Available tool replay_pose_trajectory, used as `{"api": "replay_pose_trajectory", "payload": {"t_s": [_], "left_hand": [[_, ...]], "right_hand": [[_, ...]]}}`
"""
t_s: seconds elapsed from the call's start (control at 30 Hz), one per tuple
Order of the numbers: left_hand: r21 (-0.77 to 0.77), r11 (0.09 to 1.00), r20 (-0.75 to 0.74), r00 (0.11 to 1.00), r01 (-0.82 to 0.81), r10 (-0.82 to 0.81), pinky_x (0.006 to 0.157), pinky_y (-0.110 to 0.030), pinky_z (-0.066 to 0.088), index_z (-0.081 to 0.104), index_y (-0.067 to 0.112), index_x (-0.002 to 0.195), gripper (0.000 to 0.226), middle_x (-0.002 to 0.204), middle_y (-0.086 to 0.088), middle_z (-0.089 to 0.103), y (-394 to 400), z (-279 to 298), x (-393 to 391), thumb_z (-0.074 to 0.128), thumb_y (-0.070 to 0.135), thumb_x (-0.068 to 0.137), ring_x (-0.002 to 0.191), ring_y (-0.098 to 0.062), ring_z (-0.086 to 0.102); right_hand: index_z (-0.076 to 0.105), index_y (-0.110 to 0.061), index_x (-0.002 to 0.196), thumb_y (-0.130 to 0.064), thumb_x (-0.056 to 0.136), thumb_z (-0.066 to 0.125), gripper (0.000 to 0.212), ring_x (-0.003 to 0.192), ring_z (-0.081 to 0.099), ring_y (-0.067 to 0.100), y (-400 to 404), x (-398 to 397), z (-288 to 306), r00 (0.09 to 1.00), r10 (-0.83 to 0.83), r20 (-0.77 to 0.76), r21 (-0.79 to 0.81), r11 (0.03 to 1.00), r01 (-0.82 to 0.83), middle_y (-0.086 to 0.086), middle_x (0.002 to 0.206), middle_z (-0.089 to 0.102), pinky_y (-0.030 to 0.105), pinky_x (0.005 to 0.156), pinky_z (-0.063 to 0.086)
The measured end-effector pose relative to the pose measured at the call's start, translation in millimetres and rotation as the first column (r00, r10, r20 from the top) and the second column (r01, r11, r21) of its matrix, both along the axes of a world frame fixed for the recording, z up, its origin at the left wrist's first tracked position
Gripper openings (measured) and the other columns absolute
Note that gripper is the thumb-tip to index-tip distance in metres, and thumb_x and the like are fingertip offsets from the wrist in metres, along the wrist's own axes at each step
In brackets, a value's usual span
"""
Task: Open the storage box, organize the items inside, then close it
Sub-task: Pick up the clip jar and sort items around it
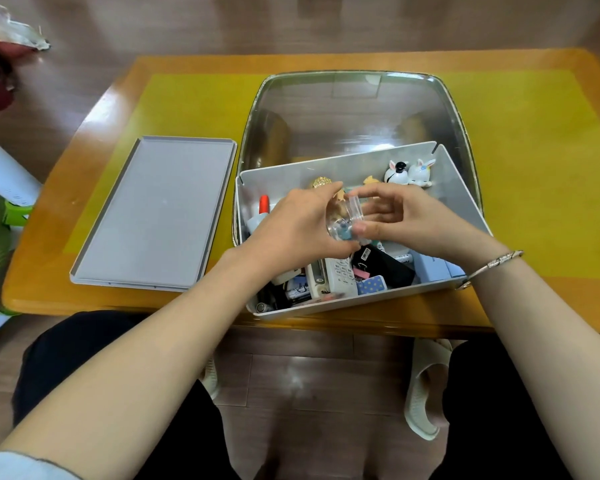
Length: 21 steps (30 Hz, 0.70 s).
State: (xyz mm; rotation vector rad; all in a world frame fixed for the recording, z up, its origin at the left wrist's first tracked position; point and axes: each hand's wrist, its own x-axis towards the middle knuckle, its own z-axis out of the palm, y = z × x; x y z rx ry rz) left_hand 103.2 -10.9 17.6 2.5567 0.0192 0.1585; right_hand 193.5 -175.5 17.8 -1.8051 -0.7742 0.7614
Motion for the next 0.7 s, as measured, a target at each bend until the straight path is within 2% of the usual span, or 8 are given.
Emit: {"api": "replay_pose_trajectory", "payload": {"t_s": [0.07, 0.17, 0.27, 0.4, 0.5, 0.57, 0.63, 0.7], "left_hand": [[-0.066, 0.998, -0.04, 0.999, -0.01, 0.008, 0.089, -0.023, 0.044, 0.045, 0.01, 0.139, 0.086, 0.121, -0.002, 0.064, 5, 2, 2, 0.079, 0.045, 0.068, 0.111, -0.016, 0.058], [-0.236, 0.972, -0.132, 0.991, -0.012, -0.019, 0.101, -0.03, 0.045, 0.038, 0.012, 0.144, 0.095, 0.132, -0.002, 0.058, 13, 6, 2, 0.083, 0.042, 0.065, 0.119, -0.011, 0.054], [-0.349, 0.937, -0.18, 0.981, 0.007, -0.074, 0.099, -0.019, 0.043, 0.036, 0.015, 0.145, 0.093, 0.136, 0.001, 0.054, 16, 7, 1, 0.083, 0.037, 0.068, 0.12, -0.004, 0.053], [-0.418, 0.907, -0.19, 0.972, 0.044, -0.135, 0.095, -0.024, 0.049, 0.036, 0.02, 0.143, 0.087, 0.129, 0.002, 0.055, 15, 7, 0, 0.082, 0.032, 0.07, 0.11, -0.004, 0.058], [-0.328, 0.943, -0.127, 0.986, 0.057, -0.104, 0.091, -0.024, 0.05, 0.038, 0.028, 0.135, 0.078, 0.125, 0.008, 0.048, 17, 6, -1, 0.082, 0.031, 0.071, 0.106, -0.004, 0.055], [-0.244, 0.969, -0.072, 0.996, 0.039, -0.058, 0.089, -0.024, 0.051, 0.04, 0.031, 0.123, 0.067, 0.122, 0.01, 0.046, 20, 6, -1, 0.081, 0.03, 0.071, 0.105, -0.006, 0.053], [-0.239, 0.971, -0.054, 0.999, -0.012, 0.0, 0.077, -0.019, 0.052, 0.039, 0.03, 0.114, 0.063, 0.115, 0.008, 0.049, 25, 6, 0, 0.082, 0.029, 0.068, 0.098, -0.008, 0.056], [-0.243, 0.967, -0.035, 0.997, -0.072, 0.065, 0.07, -0.014, 0.05, 0.037, 0.027, 0.11, 0.062, 0.109, 0.009, 0.053, 30, 6, 2, 0.082, 0.028, 0.067, 0.093, -0.008, 0.059]], "right_hand": [[0.053, -0.009, 0.122, -0.005, 0.075, 0.072, 0.051, 0.108, 0.061, 0.022, -1, -1, 1, 0.998, 0.056, -0.035, 0.052, 0.997, -0.054, 0.012, 0.116, 0.061, 0.035, 0.094, 0.051], [0.049, -0.008, 0.123, -0.006, 0.071, 0.071, 0.057, 0.118, 0.056, 0.019, -5, 0, 6, 0.984, 0.139, -0.107, 0.124, 0.984, -0.125, 0.007, 0.127, 0.055, 0.039, 0.098, 0.049], [0.047, -0.005, 0.125, -0.004, 0.073, 0.069, 0.057, 0.121, 0.055, 0.019, -10, 1, 9, 0.976, 0.168, -0.139, 0.137, 0.979, -0.15, 0.008, 0.13, 0.055, 0.032, 0.094, 0.051], [0.05, -0.01, 0.123, -0.012, 0.076, 0.068, 0.051, 0.109, 0.062, 0.016, -15, 4, 9, 0.988, 0.092, -0.122, 0.113, 0.991, -0.078, 0.01, 0.122, 0.061, 0.022, 0.085, 0.052], [0.052, -0.023, 0.106, -0.031, 0.065, 0.075, 0.048, 0.097, 0.066, 0.021, -19, 12, 2, 0.996, -0.091, 0.018, 0.006, 0.996, 0.091, 0.016, 0.114, 0.062, 0.037, 0.086, 0.055], [0.047, -0.026, 0.093, -0.03, 0.063, 0.082, 0.046, 0.096, 0.066, 0.022, -24, 19, -2, 0.967, -0.208, 0.149, -0.069, 0.973, 0.22, 0.009, 0.109, 0.065, 0.041, 0.089, 0.054], [0.044, -0.026, 0.083, -0.027, 0.065, 0.083, 0.042, 0.098, 0.063, 0.023, -29, 27, -4, 0.893, -0.22, 0.392, -0.172, 0.936, 0.306, 0.003, 0.106, 0.065, 0.042, 0.087, 0.051], [0.049, -0.023, 0.079, -0.025, 0.066, 0.08, 0.034, 0.106, 0.058, 0.026, -36, 33, -6, 0.793, -0.166, 0.586, -0.239, 0.9, 0.364, 0.006, 0.108, 0.064, 0.038, 0.09, 0.046]]}}
